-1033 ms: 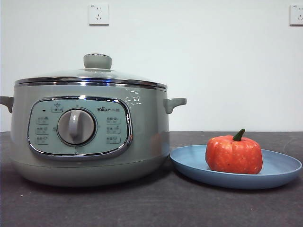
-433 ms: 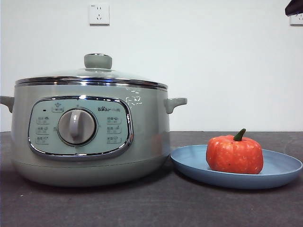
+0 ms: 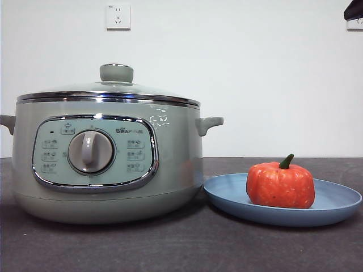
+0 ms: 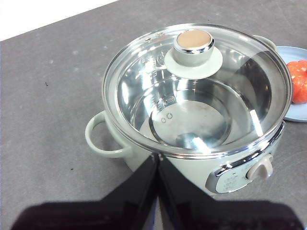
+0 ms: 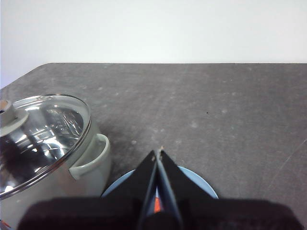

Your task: Take the pumpkin out from the steamer,put the pumpkin in the blue plate,close the lid

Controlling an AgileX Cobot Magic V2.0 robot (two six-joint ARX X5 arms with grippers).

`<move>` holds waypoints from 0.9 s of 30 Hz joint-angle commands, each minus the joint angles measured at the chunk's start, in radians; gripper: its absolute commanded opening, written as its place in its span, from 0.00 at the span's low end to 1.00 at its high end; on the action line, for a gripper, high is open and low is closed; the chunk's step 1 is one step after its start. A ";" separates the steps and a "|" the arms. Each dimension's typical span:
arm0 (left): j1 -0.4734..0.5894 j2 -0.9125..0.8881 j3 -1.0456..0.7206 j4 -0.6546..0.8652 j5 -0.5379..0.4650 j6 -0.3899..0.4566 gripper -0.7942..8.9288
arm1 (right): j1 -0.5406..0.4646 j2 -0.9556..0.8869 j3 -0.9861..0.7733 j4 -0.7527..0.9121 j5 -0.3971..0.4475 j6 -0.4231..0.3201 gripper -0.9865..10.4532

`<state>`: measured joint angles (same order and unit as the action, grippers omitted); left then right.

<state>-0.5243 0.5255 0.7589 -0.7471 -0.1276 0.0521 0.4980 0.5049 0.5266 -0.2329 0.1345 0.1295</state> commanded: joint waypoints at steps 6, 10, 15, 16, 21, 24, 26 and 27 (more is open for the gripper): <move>0.130 -0.157 -0.014 0.002 -0.008 -0.001 0.08 | 0.000 -0.001 -0.007 -0.003 0.003 0.011 0.07; 0.292 -0.269 -0.092 0.158 0.009 0.001 0.08 | 0.000 -0.001 -0.007 -0.016 0.003 0.011 0.07; 0.453 -0.375 -0.295 0.336 0.052 0.000 0.08 | 0.000 -0.001 -0.007 -0.017 0.003 0.011 0.07; 0.472 -0.391 -0.337 0.359 0.066 0.000 0.08 | 0.000 -0.001 -0.007 -0.018 0.003 0.011 0.07; 0.529 -0.435 -0.558 0.495 0.089 -0.008 0.08 | 0.000 -0.001 -0.007 -0.019 0.003 0.011 0.07; 0.542 -0.443 -0.649 0.557 0.097 -0.025 0.08 | 0.000 -0.001 -0.007 -0.022 0.003 0.011 0.07; 0.547 -0.443 -0.689 0.577 0.105 -0.030 0.08 | 0.000 -0.001 -0.007 -0.026 0.003 0.011 0.07; 0.547 -0.443 -0.705 0.583 0.105 -0.031 0.08 | 0.000 -0.001 -0.007 -0.031 0.003 0.011 0.07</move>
<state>0.0181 0.0887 0.0696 -0.1871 -0.0296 0.0334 0.4980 0.5049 0.5266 -0.2653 0.1345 0.1322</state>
